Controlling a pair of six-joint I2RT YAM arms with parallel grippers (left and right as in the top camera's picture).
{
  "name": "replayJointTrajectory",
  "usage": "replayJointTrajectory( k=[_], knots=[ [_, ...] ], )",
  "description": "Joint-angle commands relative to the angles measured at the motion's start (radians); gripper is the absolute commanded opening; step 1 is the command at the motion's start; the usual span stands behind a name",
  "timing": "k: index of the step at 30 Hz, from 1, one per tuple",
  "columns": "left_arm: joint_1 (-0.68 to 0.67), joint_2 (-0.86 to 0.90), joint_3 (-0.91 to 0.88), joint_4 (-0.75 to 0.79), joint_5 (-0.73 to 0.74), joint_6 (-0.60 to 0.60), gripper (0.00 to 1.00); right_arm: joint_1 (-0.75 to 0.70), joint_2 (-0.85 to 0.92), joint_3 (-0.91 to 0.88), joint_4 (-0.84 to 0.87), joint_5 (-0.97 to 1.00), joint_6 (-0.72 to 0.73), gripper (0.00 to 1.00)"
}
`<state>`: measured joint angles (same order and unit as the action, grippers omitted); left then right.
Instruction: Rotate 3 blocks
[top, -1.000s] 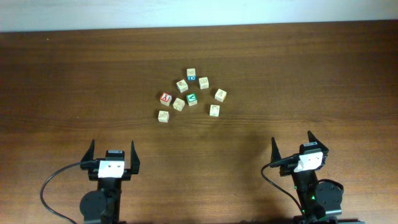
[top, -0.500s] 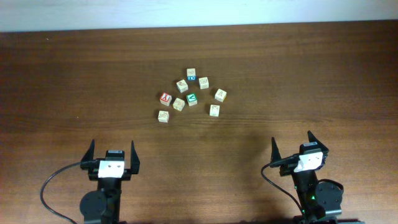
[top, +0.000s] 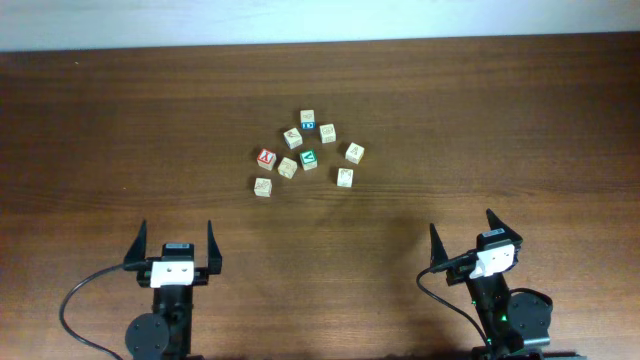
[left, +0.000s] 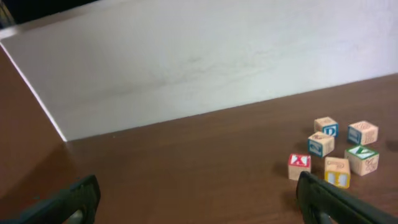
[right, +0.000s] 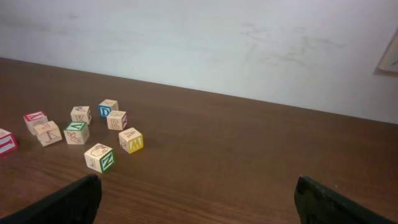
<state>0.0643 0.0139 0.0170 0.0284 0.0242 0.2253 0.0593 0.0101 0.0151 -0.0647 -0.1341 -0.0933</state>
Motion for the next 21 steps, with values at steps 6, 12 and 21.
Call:
replayJointTrajectory(
  k=[6,12,21],
  knots=[
    [0.004,0.095,0.125,0.016,0.040,-0.131,0.99,-0.007,0.098,0.206,0.001,-0.079,0.005,0.98],
    [0.004,0.480,0.422,-0.006,0.044,-0.131,0.99,-0.007,0.431,0.490,-0.014,-0.117,0.003,0.98],
    [0.004,1.149,1.254,-0.659,0.146,-0.131,0.99,-0.007,0.983,0.951,-0.245,-0.326,0.005,0.98]
  ],
)
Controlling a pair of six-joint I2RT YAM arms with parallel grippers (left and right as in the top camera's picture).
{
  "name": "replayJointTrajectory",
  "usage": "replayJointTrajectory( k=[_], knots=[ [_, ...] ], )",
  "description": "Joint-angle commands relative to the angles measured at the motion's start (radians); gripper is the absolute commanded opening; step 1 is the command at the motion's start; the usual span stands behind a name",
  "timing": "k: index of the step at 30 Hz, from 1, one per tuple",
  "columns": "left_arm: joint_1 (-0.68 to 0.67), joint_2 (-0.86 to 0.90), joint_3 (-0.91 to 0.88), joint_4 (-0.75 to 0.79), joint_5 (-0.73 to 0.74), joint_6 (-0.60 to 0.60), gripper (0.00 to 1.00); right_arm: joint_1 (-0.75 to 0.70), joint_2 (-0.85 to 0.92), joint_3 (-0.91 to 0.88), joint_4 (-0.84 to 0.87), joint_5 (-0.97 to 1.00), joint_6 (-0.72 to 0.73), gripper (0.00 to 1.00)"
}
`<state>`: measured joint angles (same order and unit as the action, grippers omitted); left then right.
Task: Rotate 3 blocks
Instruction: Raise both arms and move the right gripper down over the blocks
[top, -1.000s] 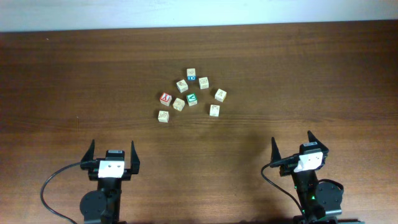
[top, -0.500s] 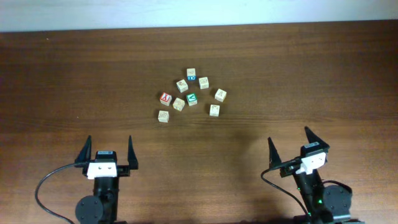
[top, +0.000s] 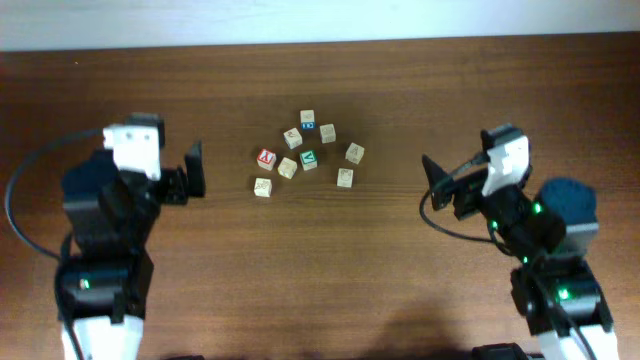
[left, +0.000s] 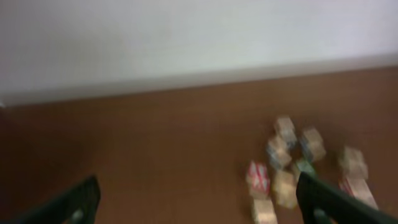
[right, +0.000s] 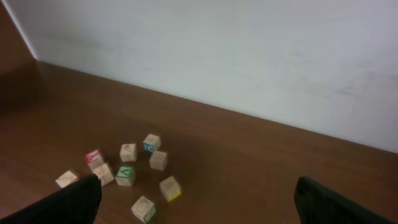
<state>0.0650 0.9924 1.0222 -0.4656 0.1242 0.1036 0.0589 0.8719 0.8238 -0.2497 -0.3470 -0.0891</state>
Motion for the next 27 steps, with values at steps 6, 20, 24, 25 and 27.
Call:
replayJointTrajectory(
  k=[6,20,24,25,27],
  knots=[
    [0.003,0.505,0.624,-0.465,0.057,-0.010,0.99,0.002,0.596,0.573,-0.352,-0.340,0.098,0.98],
    [0.003,0.619,0.624,-0.464,0.074,-0.009,0.99,0.307,1.184,0.639,-0.243,0.355,0.737,0.89],
    [0.003,0.619,0.624,-0.464,0.074,-0.009,0.99,0.379,1.206,0.639,-0.222,0.547,0.787,0.80],
    [0.003,0.619,0.624,-0.464,0.074,-0.009,0.99,0.377,1.217,0.639,-0.209,0.547,0.787,0.79],
    [0.003,0.619,0.624,-0.464,0.074,-0.009,0.99,0.373,1.243,0.639,-0.175,0.538,0.786,0.74]
  ],
)
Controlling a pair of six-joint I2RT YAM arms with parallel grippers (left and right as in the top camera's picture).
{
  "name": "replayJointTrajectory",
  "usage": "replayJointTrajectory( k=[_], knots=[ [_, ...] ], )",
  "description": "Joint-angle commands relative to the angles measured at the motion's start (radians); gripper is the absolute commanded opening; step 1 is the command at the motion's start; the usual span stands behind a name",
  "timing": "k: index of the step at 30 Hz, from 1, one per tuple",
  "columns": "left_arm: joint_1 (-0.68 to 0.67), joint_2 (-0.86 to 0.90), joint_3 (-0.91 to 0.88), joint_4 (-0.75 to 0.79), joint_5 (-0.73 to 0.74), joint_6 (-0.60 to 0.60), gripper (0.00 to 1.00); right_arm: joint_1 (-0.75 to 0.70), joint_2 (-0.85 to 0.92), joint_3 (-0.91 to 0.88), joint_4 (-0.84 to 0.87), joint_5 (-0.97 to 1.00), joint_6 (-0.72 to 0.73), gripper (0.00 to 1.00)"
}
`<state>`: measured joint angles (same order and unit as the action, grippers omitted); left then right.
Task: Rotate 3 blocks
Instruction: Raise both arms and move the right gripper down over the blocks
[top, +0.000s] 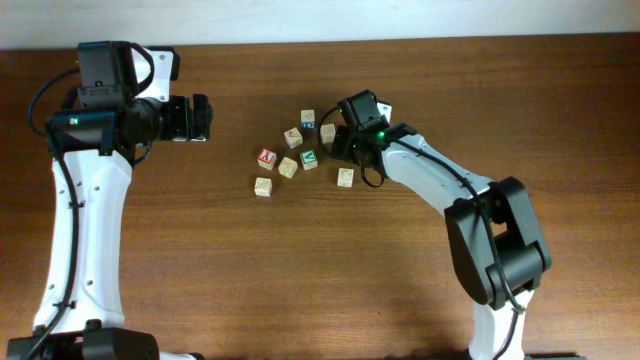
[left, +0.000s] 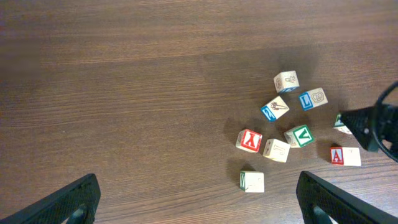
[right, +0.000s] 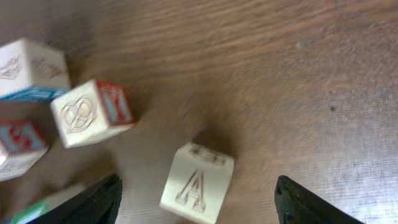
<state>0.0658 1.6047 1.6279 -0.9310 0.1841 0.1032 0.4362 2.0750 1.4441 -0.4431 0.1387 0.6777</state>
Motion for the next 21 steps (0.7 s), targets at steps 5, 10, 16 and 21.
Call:
replayJointTrajectory(
  k=[5,10,16,21],
  knots=[
    [0.003,0.006,0.018,0.001,0.014,-0.009,0.99,-0.005,0.060,0.019,0.043,0.011,0.018,0.60],
    [0.003,0.006,0.018,0.001,0.014,-0.009,0.99,-0.005,0.060,0.019,0.011,0.003,0.005,0.31],
    [0.003,0.006,0.018,0.001,0.014,-0.009,0.99,-0.006,-0.071,0.055,-0.047,-0.070,-0.220,0.31],
    [0.003,0.006,0.018,0.001,0.014,-0.009,0.99,-0.004,-0.288,0.081,-0.284,-0.212,-0.307,0.30]
  ],
)
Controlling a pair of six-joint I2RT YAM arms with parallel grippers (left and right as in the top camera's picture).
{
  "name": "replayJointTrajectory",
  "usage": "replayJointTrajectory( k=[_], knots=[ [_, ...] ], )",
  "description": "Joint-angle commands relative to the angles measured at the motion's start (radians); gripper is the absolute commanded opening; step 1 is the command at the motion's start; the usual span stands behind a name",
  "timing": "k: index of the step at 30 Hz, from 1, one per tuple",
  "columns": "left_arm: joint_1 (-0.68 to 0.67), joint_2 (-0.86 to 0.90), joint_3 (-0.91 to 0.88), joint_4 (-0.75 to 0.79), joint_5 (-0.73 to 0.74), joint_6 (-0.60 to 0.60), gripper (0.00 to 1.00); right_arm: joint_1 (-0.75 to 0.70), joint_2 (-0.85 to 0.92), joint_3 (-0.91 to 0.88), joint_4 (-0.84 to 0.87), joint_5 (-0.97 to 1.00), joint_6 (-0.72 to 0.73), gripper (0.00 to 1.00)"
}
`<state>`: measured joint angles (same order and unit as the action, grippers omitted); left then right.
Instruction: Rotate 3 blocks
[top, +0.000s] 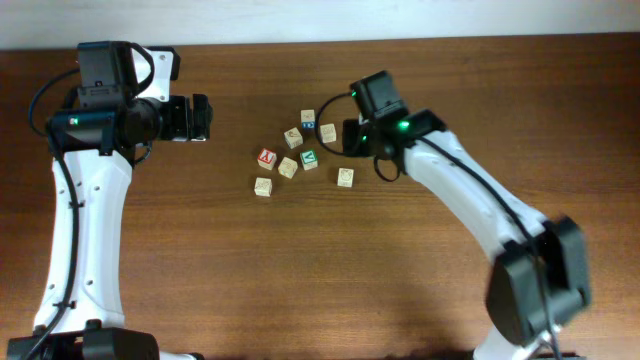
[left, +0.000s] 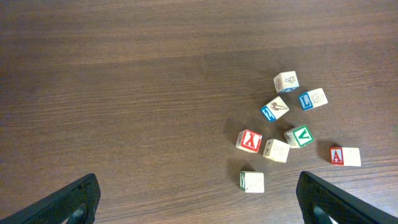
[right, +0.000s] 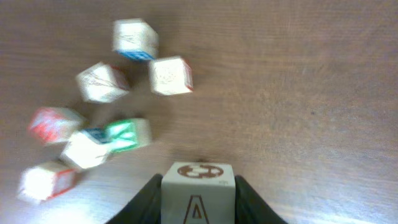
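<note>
Several small wooden letter blocks (top: 308, 158) lie in a loose cluster mid-table. My right gripper (right: 199, 202) is shut on a pale block with a brown letter A (right: 199, 186), holding it above the wood at the cluster's right edge. From overhead, the right gripper (top: 356, 140) hides that block. Among the blocks on the table are a red-faced one (left: 249, 140), a green V block (left: 300, 135) and a red A block (left: 345, 155). My left gripper (left: 199, 208) is open and empty, high over bare wood, left of the cluster (top: 200, 118).
The brown wooden table (top: 320, 270) meets a white wall at its far edge. The right arm's links (top: 470, 195) reach diagonally from the near right corner. The left arm (top: 85, 200) runs along the left side.
My right gripper was open and low over the A block, which lay on the table. Now it is shut on that block and higher, with the cluster seen below. The left arm has not moved.
Both arms first sat folded at the near edge, grippers open, with the blocks untouched. Then both were raised and facing the cluster. Then the left hung over the far left and the right was down at the cluster's right side. Now the right holds the A block.
</note>
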<state>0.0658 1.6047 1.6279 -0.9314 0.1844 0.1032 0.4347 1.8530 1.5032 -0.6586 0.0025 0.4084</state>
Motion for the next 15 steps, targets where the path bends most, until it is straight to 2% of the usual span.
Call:
replayJointTrajectory(
  k=[1,3,6,9,11,13,15],
  knots=[
    [0.003,0.006,0.018,0.002,0.014,-0.009,0.99,-0.001,-0.060,0.016,-0.143,-0.137,-0.035,0.30],
    [0.003,0.006,0.018,0.002,0.014,-0.009,0.99,0.026,-0.038,-0.027,-0.187,-0.188,-0.033,0.25],
    [0.003,0.006,0.018,0.002,0.014,-0.009,0.99,0.109,-0.006,-0.134,-0.164,-0.182,0.068,0.25],
    [0.003,0.006,0.018,0.002,0.014,-0.009,0.99,0.176,0.004,-0.230,-0.124,-0.052,0.242,0.24],
    [0.003,0.006,0.018,0.002,0.014,-0.009,0.99,0.179,0.005,-0.257,-0.122,-0.039,0.275,0.24],
    [0.003,0.006,0.018,0.002,0.014,-0.009,0.99,0.180,0.012,-0.257,-0.119,-0.035,0.282,0.25],
    [0.003,0.006,0.018,0.002,0.014,-0.009,0.99,0.178,0.052,-0.257,-0.119,-0.052,0.285,0.32]
  ],
)
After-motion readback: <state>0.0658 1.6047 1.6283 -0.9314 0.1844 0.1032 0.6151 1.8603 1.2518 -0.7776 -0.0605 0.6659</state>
